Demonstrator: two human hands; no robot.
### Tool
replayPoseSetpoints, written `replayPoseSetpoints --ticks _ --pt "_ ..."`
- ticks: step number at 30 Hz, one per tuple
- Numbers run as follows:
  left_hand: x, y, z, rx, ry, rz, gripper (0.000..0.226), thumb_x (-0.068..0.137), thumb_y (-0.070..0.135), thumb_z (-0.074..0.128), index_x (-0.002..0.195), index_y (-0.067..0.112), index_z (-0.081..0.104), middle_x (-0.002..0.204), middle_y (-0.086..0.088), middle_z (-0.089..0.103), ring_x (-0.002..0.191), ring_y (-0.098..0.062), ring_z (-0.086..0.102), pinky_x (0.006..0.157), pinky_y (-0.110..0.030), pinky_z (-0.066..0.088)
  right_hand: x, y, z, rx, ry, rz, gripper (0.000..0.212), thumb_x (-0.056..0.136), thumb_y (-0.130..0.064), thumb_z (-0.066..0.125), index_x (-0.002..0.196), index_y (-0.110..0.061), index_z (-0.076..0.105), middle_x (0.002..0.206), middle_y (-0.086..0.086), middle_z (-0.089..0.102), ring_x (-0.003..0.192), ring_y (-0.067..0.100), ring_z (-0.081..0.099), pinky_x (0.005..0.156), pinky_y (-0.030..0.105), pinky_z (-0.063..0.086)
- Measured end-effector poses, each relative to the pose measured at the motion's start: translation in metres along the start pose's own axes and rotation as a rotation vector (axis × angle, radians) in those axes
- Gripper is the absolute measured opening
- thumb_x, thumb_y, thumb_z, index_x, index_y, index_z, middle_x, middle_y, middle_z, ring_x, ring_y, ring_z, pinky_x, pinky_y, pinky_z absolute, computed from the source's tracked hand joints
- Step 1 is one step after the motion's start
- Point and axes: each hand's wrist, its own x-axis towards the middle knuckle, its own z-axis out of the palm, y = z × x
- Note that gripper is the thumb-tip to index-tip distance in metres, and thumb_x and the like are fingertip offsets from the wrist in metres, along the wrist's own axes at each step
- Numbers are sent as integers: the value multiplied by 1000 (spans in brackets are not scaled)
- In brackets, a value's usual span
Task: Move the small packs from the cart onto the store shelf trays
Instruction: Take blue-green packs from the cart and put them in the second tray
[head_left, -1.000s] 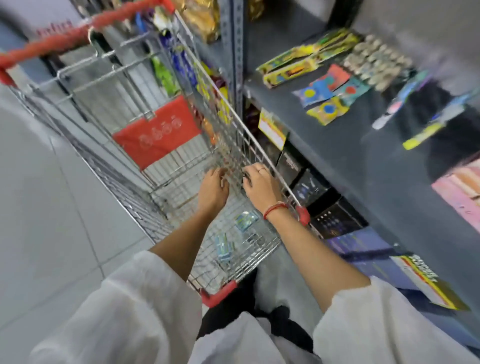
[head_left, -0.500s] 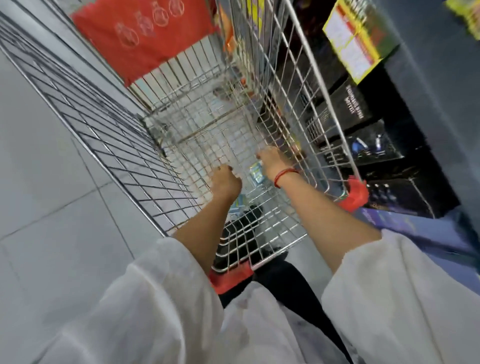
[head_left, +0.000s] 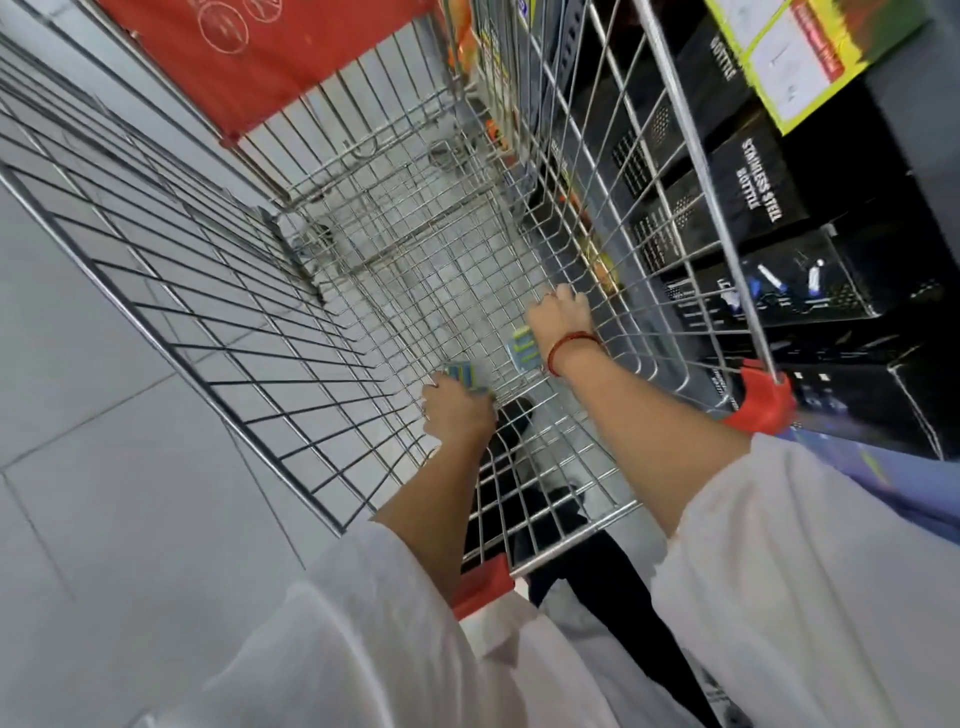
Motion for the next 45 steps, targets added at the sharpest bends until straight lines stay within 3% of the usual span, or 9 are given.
replayPoseSetpoints --ticks 4,13,17,19,25,30,34,40,45 --pt "-4 5 -16 -66 -108 26 25 85 13 64 105 -1 64 94 -16 67 85 -28 64 86 -41 57 -16 5 -15 110 -69 87 25 94 -11 52 118 -10 59 128 10 60 124 30 46 98 40 45" --pt "-58 37 -81 -559 -287 178 37 88 -1 63 121 -13 53 125 -33 58 77 -24 62 39 -15 53 -87 40 -81 817 19 320 38 84 -29 69 113 -4 67 124 19 64 117 30 59 90 31 52" --pt "-93 56 -107 -636 -295 307 23 95 7 54 116 0 53 116 -26 61 45 -3 65 37 -12 48 -126 47 -110 1214 201 342 22 78 -24 76 75 -3 71 92 24 68 92 29 64 69 29 50" --pt "-112 65 -117 -653 -296 357 13 97 18 52 105 9 46 98 -12 61 54 -8 64 49 -18 51 -143 51 -120 1363 328 312 43 78 -15 76 47 -13 47 71 14 50 65 20 50 51 24 42" --pt "-181 104 -132 -714 -388 633 13 99 29 47 103 17 50 91 1 65 70 -10 69 60 -26 58 -218 87 -155 1461 707 244 56 78 -19 77 41 -23 35 48 -6 33 50 8 32 46 27 28" --pt "-277 165 -104 -728 -572 867 19 96 19 55 78 16 59 55 11 71 55 -2 70 47 -17 56 -308 158 -162 1531 1054 381 14 80 -17 75 72 -8 69 59 -1 51 68 12 46 47 21 35" --pt "-360 205 -41 -636 -776 951 14 93 9 57 81 14 62 53 10 72 55 -3 68 49 -15 56 -382 225 -134 1678 1320 577 12 83 -5 71 81 7 69 57 -1 53 41 -11 49 40 3 34" --pt "-469 214 50 -359 -905 1068 17 88 -7 56 84 8 63 49 8 70 46 -4 65 54 -26 58 -467 290 -63 1718 1521 853 34 84 7 65 116 14 57 97 22 63 62 -5 58 53 1 42" --pt "-515 204 116 -175 -942 1005 22 88 -5 58 72 10 59 76 -8 60 73 -20 60 65 -27 59 -509 310 -7 1671 1507 1182 41 88 -4 63 128 -5 56 105 14 65 90 19 57 78 24 46"
